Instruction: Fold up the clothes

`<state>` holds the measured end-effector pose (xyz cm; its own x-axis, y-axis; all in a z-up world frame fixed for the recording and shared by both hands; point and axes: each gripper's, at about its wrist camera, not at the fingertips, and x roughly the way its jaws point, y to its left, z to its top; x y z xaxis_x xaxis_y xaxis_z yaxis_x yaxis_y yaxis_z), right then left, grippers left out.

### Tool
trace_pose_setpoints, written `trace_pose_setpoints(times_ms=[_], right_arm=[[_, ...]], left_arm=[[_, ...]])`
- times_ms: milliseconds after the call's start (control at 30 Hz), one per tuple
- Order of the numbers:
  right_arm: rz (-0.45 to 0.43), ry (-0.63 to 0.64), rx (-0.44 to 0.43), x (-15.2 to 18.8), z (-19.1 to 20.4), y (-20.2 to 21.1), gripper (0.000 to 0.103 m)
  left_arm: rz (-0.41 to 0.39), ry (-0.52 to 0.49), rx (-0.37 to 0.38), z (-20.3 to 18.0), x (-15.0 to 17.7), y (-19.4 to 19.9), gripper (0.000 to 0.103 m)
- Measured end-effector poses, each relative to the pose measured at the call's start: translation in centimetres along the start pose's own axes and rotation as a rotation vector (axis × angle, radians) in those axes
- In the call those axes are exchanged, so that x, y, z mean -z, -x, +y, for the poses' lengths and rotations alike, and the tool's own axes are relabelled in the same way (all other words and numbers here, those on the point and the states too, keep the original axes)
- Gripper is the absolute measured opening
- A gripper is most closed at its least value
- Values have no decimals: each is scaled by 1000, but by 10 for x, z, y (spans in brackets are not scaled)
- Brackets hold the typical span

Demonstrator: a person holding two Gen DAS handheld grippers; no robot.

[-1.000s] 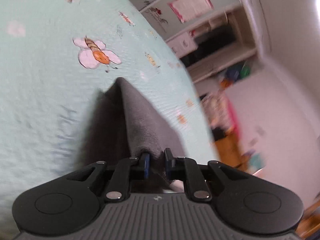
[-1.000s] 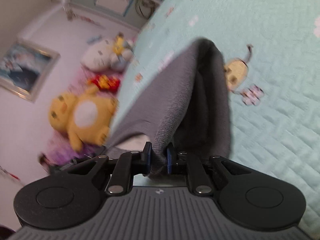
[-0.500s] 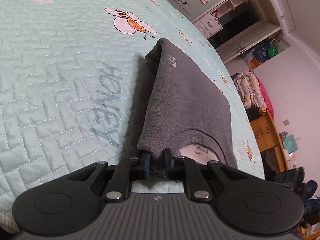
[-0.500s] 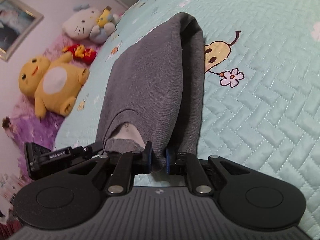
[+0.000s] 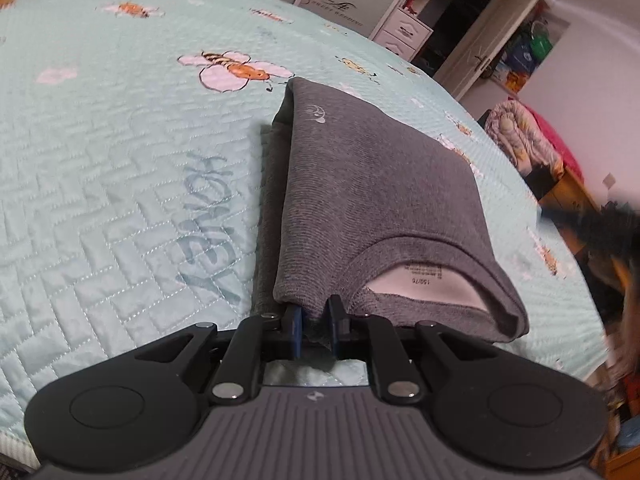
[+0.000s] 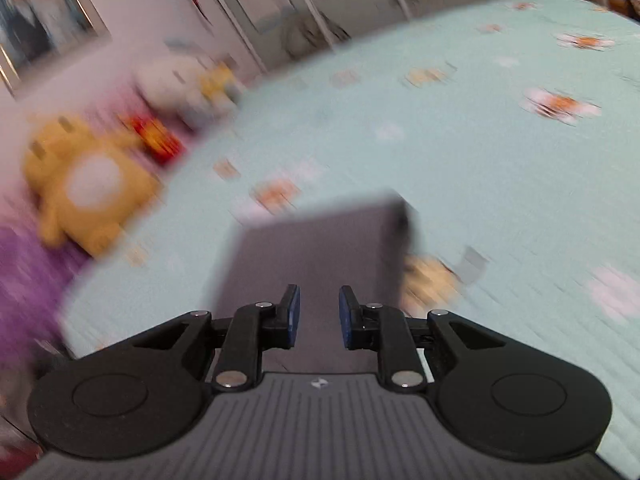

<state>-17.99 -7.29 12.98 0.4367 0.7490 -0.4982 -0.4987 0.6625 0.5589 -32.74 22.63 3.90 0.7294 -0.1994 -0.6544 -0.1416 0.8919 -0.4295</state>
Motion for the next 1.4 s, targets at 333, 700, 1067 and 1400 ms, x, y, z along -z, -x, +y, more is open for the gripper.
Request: trace_pose_setpoints(times_ms=[333,700,1067,1400], right_arm=[[-15,-347,-252,18,-67,-118,0],[-1,-383,-251,48,-106,-131,0],[-3,-393,-264,47,-101,-136,0],[0,-416,-280,43,-99,-141,0]], left_arm=[[-10,-79,-14,-8,6,-2,13],[-17,67,301,40,-3,15,14],[-105,447,532,117,-81,-48,36],[-11,539,692,116,-100,-117,4]])
